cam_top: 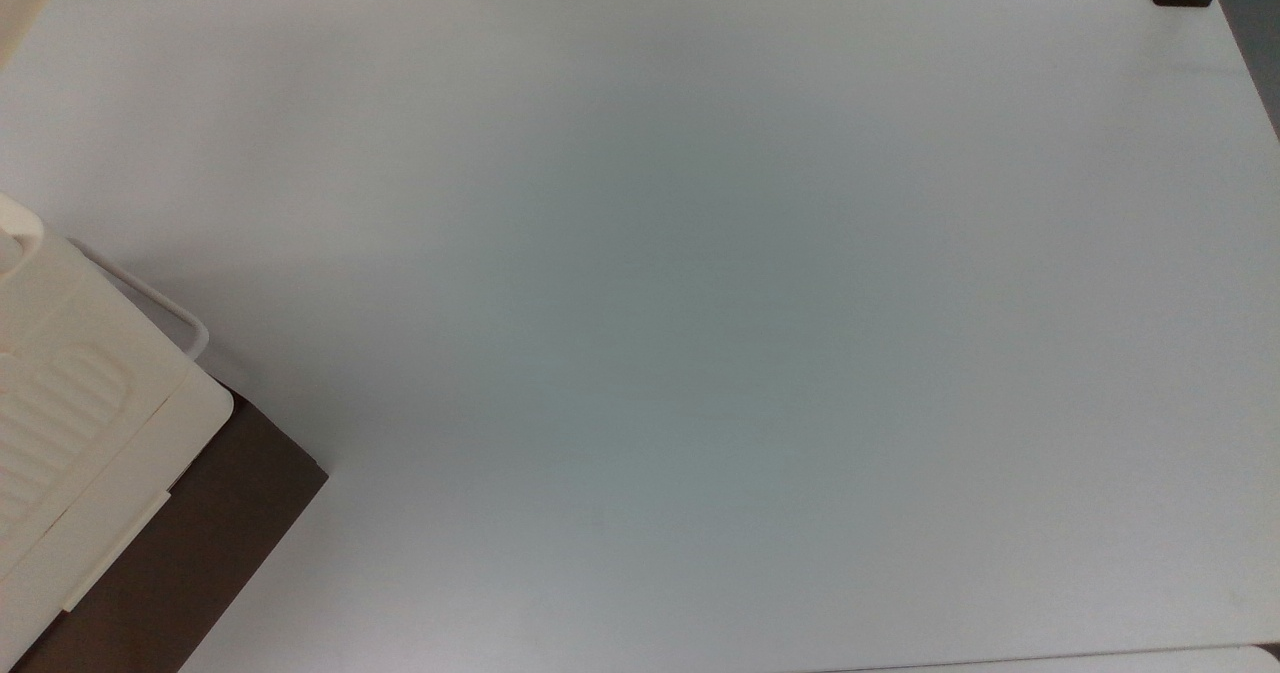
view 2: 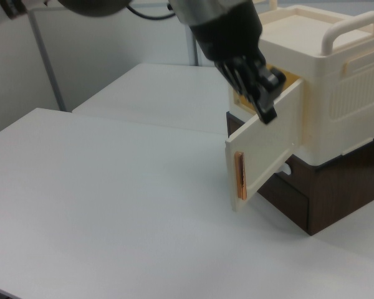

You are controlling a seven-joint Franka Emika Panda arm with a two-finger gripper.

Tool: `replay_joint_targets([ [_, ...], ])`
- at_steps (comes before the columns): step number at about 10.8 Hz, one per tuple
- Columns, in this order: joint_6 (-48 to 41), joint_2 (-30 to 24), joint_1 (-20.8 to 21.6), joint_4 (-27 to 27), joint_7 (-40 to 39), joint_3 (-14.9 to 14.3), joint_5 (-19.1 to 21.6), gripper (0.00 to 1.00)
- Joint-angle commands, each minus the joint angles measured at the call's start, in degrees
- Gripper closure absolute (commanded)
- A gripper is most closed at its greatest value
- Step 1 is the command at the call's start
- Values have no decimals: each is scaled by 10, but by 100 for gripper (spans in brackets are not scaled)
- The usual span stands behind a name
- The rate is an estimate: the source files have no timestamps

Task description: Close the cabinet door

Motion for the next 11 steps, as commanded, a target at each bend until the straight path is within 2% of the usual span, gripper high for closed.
replay_joint_targets([
  [1,14,-3,-1,-37,-48,-4,13,100],
  [3,13,-3,0,-57,-48,1,26,100],
  [7,4,-1,9,-75,-46,16,88,100],
  [9,2,11,42,-75,-41,24,96,100],
  [10,7,19,56,-74,-37,32,117,100],
  [11,16,23,58,-72,-25,34,157,100],
])
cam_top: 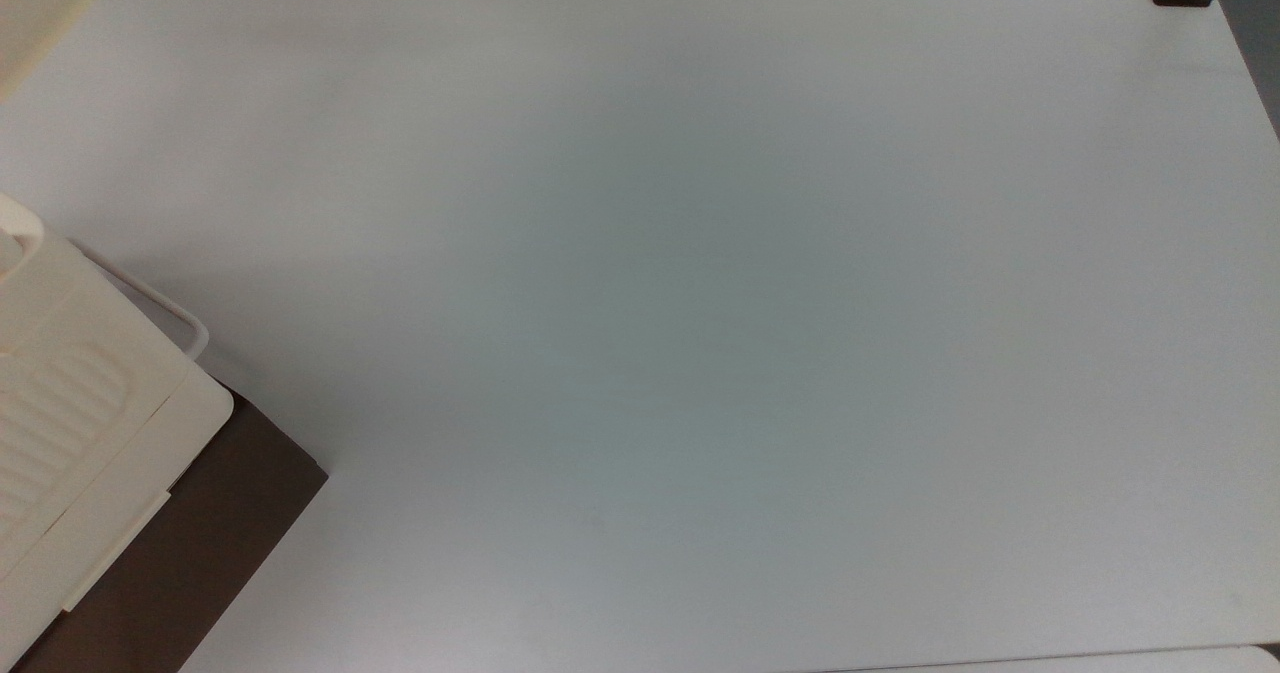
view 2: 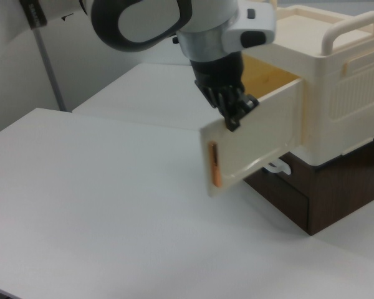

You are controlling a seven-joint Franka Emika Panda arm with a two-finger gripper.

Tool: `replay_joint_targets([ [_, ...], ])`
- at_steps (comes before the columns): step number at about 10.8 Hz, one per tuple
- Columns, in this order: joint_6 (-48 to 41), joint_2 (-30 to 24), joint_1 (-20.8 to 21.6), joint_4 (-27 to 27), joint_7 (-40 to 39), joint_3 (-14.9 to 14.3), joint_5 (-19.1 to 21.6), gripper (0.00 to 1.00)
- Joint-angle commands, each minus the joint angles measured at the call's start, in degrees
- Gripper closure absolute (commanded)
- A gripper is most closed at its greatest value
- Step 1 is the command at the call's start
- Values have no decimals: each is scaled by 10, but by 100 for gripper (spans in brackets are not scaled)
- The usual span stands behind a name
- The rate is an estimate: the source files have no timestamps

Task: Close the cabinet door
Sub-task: 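Push the door with the gripper, swinging it shut against the cabinet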

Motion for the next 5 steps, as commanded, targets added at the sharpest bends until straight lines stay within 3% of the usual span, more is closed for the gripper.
replay_joint_targets([
  [1,34,9,19,-6,11,5,78,98],
  [5,92,25,39,-6,11,13,81,97],
])
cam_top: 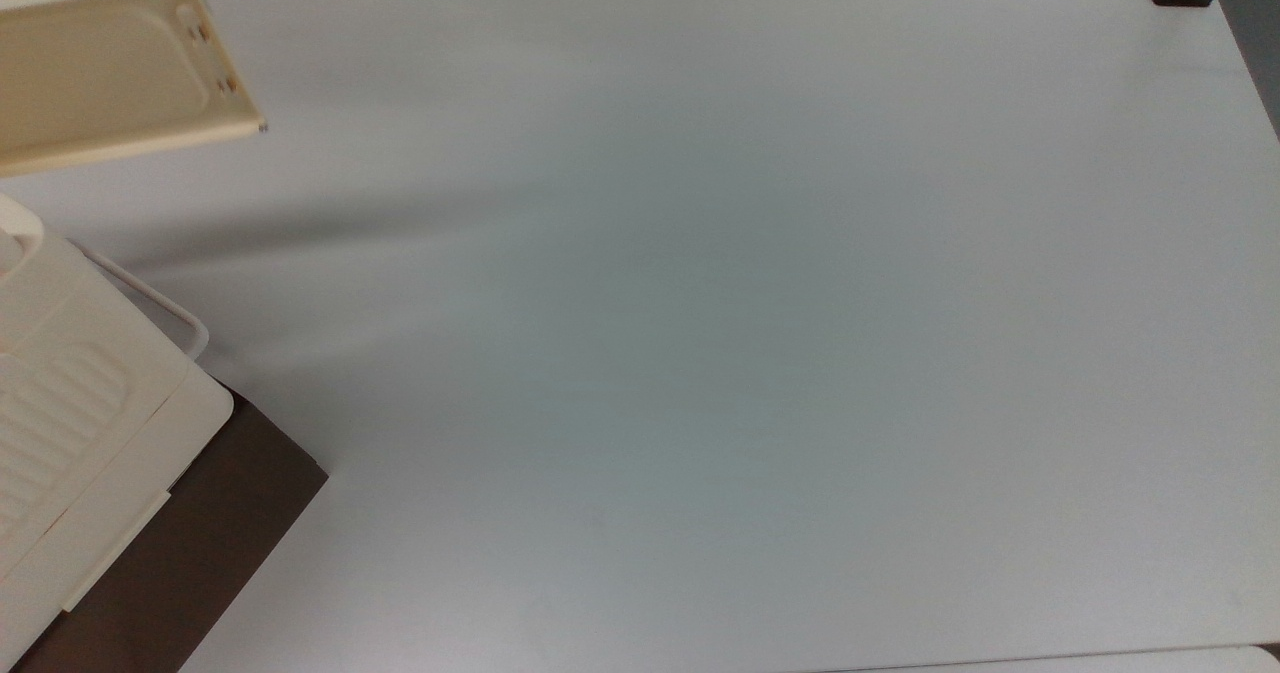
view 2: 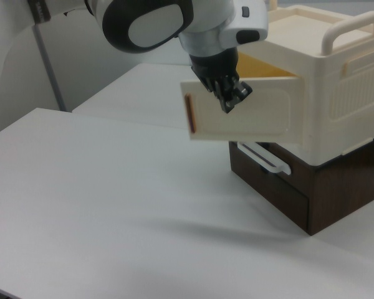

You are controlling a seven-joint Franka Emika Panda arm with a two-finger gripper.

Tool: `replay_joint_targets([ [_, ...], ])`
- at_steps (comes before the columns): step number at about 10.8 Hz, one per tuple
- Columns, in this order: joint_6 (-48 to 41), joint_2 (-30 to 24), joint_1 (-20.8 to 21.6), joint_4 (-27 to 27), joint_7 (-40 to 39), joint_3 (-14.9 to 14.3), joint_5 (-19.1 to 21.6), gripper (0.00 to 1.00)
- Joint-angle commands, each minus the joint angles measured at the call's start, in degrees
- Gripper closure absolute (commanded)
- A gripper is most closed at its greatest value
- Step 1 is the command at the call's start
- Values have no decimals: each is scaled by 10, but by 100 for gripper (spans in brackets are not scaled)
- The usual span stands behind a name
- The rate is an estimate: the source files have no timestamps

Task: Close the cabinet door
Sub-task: 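Push the door with the gripper, swinging it shut against the cabinet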

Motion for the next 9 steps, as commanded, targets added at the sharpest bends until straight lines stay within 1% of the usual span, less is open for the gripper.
replay_joint_targets([
  [1,71,14,29,-6,5,6,8,97],
  [4,143,39,36,-3,6,32,9,98],
  [7,263,73,37,-2,6,68,8,98],
  [9,305,88,40,-2,15,70,9,99],
])
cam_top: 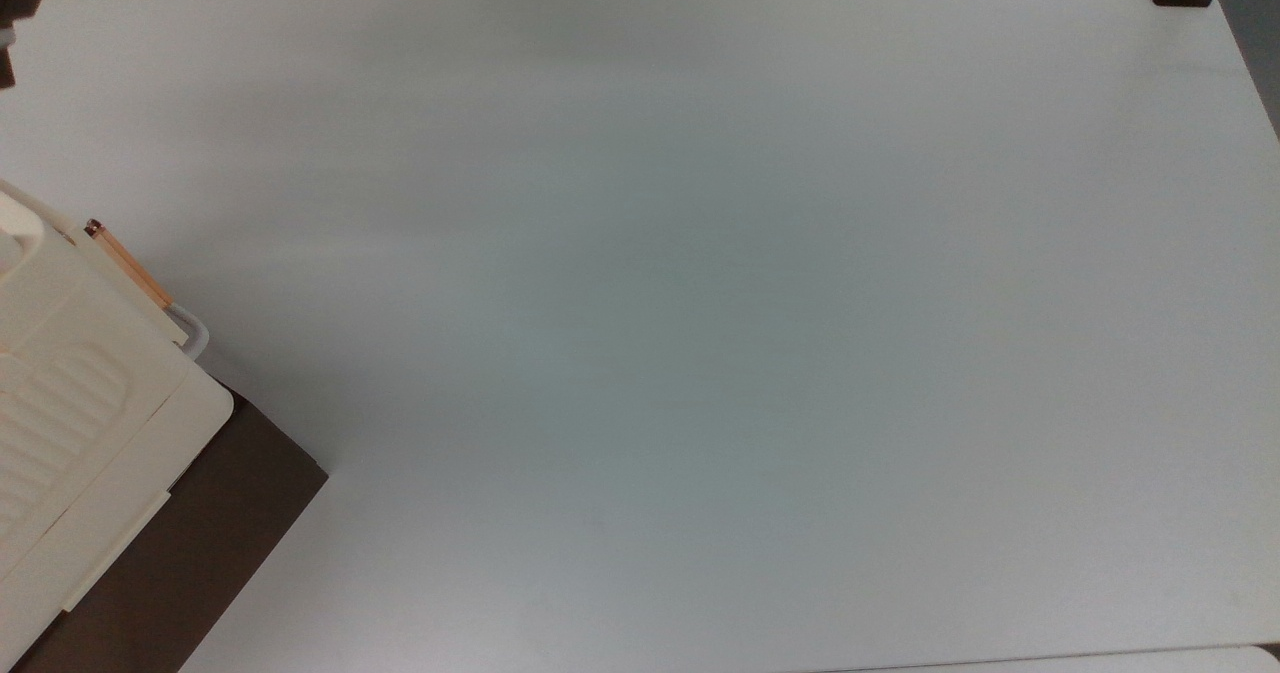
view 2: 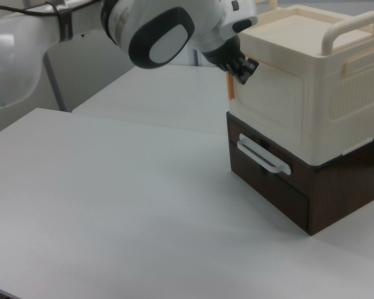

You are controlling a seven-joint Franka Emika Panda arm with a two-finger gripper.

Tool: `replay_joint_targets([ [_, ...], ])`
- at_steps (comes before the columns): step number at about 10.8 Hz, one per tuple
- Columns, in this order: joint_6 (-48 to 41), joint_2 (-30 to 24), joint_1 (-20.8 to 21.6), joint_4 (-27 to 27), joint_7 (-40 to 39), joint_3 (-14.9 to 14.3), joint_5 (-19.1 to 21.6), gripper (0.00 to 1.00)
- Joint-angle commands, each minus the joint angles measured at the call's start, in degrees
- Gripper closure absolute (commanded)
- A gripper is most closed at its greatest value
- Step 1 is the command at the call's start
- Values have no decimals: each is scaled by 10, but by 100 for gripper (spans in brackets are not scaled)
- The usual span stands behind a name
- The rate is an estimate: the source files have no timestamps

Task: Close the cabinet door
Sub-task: 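Push the door with the gripper, swinging it shut against the cabinet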

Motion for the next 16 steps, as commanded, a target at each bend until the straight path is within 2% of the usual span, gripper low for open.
replay_joint_targets([
  [1,63,20,3,0,23,4,7,99],
  [4,125,27,3,-1,26,4,9,99],
  [12,131,42,3,0,24,4,5,99],
  [16,167,45,3,-1,24,4,6,99],
])
